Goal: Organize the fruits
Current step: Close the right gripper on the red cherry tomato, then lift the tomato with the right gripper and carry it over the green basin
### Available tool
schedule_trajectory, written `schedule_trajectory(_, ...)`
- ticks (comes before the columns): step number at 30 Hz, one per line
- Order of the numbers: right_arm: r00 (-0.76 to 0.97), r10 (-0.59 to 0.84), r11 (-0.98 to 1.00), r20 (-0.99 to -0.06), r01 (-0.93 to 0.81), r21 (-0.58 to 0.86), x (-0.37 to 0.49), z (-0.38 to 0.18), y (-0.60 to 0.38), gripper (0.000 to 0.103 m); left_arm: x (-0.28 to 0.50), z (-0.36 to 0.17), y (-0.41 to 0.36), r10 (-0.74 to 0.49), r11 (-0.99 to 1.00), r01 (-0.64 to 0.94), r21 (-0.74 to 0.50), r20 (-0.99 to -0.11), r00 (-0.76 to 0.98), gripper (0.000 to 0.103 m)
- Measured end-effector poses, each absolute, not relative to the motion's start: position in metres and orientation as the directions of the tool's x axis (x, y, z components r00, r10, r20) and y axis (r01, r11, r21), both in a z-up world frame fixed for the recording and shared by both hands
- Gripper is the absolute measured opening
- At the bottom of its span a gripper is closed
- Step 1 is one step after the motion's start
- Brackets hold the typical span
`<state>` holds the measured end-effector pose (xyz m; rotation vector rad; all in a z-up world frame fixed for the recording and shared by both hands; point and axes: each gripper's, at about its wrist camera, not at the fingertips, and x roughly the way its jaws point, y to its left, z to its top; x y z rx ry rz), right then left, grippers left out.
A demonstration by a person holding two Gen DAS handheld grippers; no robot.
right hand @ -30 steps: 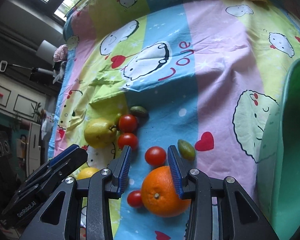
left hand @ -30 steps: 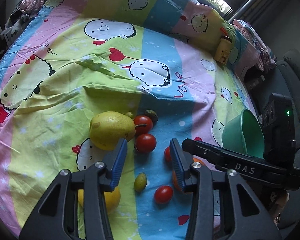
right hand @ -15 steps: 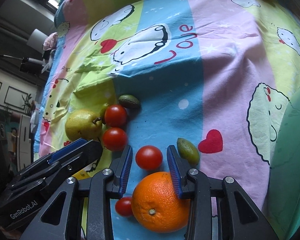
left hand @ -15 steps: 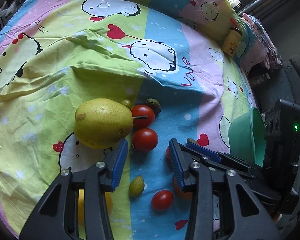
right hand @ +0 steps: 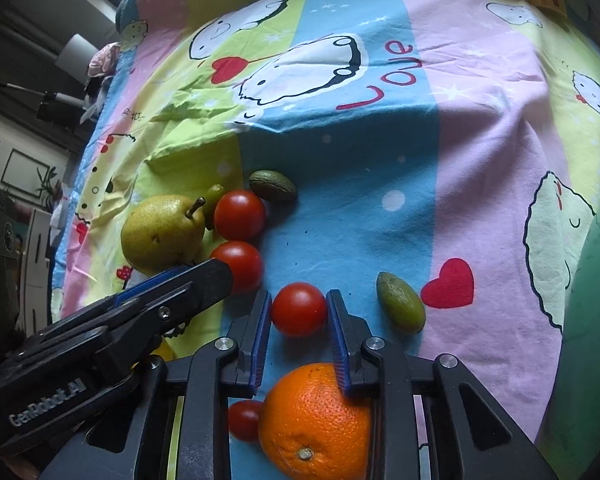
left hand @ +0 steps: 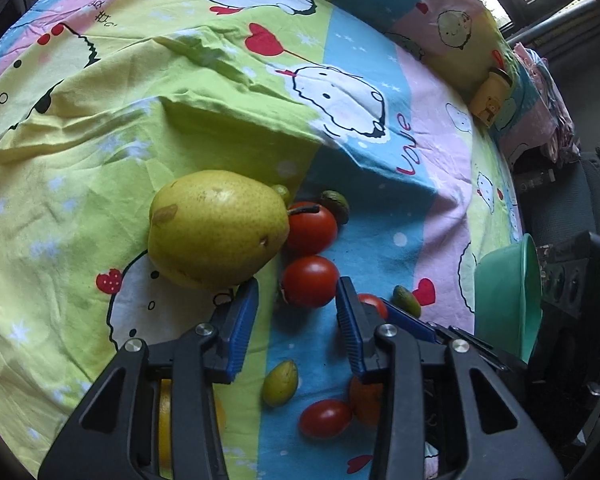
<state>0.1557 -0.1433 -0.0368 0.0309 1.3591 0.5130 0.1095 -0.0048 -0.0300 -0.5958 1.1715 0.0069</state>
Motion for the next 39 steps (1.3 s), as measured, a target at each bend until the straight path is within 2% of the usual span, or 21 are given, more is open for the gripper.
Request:
schedule_trajectory(10, 0.171, 0.409, 0.899, -0.896, -0.245, 0.363, 0.158, -0.029, -0.170, 0.030, 0.114, -0.034, -0.008, -0.329, 0.829, -0.295, -0.475, -0.840, 0.431, 0.038)
schedule_trajectory(14, 0.187, 0.417, 0.900, -0.889, -0.221, 0.376, 0.157, -0.028, -0.175, 0.030, 0.117, -0.038, -0.013, -0.325, 0.833, -0.291, -0.470, -0.843, 0.429, 0.032)
schedule_trajectory(22, 0.212, 0.423, 0.901, -0.881, -0.198, 0.386, 0.155, -0.024, -0.179, 0.030, 0.115, -0.037, -0.018, -0.310, 0.845, -0.276, -0.459, -0.839, 0.446, 0.031)
schedule_trajectory(39, 0.310, 0.460, 0.888, -0.832, -0.170, 0.428, 0.143, -0.001, -0.197, 0.030, 0.089, 0.001, -0.036, -0.286, 0.873, -0.168, -0.458, -0.759, 0.584, 0.031)
